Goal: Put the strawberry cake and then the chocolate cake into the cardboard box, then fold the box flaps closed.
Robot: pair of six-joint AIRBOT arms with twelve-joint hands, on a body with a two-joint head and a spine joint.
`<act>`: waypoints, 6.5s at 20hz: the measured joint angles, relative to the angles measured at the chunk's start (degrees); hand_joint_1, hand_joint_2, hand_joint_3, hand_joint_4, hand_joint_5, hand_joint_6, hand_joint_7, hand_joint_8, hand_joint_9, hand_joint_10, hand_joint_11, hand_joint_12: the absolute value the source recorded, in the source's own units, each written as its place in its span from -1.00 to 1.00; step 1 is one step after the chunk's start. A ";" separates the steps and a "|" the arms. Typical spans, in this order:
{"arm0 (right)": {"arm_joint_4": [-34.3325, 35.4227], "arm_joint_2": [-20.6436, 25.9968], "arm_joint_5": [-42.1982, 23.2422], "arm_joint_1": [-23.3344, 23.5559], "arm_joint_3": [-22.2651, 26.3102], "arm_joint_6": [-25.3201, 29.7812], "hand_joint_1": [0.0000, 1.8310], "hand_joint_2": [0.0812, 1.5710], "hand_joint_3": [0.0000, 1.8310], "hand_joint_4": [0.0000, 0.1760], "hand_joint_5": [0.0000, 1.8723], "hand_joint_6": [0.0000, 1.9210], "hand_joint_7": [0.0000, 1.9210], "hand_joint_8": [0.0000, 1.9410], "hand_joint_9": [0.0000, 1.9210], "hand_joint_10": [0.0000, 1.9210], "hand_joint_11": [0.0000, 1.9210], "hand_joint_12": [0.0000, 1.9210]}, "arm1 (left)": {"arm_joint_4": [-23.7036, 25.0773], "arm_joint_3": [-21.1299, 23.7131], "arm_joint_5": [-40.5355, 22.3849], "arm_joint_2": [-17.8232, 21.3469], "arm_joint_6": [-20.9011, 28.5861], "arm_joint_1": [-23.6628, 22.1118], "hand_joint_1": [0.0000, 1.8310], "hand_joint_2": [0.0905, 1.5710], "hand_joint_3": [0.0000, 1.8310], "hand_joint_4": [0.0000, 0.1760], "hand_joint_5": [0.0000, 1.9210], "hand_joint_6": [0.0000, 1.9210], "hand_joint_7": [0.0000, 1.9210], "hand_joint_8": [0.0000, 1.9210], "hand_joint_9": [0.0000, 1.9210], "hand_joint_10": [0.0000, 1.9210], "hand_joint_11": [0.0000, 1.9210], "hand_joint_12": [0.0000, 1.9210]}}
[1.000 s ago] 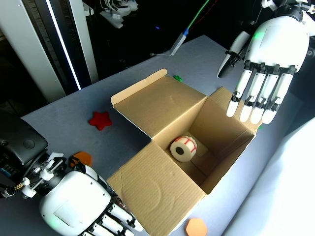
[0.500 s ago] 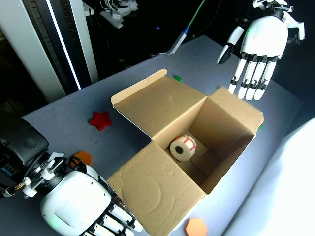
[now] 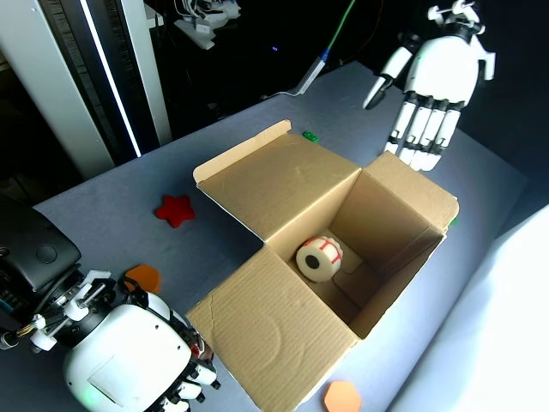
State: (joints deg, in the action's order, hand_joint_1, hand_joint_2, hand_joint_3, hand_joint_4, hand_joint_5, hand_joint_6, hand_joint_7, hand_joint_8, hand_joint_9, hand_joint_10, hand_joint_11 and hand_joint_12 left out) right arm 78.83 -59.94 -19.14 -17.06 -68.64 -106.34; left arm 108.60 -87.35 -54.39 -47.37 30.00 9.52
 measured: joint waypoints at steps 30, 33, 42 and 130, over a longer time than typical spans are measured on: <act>-45.33 4.57 1.36 22.12 6.51 27.21 0.31 0.47 -1.00 -1.00 -0.02 0.08 -0.12 0.37 -0.39 0.51 -0.83 1.00 | -17.68 -1.22 7.74 -3.28 -5.99 9.44 -1.00 0.59 -1.00 -0.84 -0.84 -1.00 -0.84 -1.00 -0.81 -1.00 -1.00 -0.31; -47.36 2.40 2.08 21.86 6.64 28.94 0.32 0.45 -1.00 -1.00 -0.02 0.03 -0.06 0.32 -0.36 0.45 -0.83 1.00 | -17.73 -3.52 8.02 -4.02 -6.03 9.40 -0.97 0.58 -1.00 -0.67 -0.83 -1.00 -0.82 -0.99 -0.80 -1.00 -1.00 -0.29; -58.90 -2.67 -2.01 17.20 5.49 37.99 0.32 0.42 -1.00 -1.00 0.02 -0.01 -0.05 0.27 -0.35 0.46 -0.74 1.00 | -18.21 -3.63 8.09 -4.31 -6.05 9.40 -0.97 0.61 -1.00 -0.64 -0.77 -0.99 -0.80 -0.99 -0.80 -1.00 -1.00 -0.24; -43.10 8.79 6.97 11.15 17.70 13.88 -1.00 0.55 -1.00 -1.00 -0.78 -0.98 -0.73 -0.99 -0.81 -0.98 -1.00 -0.28 | 6.86 -9.07 1.29 -8.72 -4.26 -10.60 -1.00 0.58 -1.00 -0.72 -0.80 -1.00 -0.77 -1.00 -0.73 -1.00 -1.00 -0.15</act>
State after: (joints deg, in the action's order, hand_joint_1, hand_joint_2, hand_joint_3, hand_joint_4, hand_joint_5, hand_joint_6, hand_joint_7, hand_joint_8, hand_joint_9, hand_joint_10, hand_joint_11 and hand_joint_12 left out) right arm 35.73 -51.16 -12.16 -5.91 -50.94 -92.47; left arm 115.46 -96.42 -53.10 -56.10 25.74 -1.08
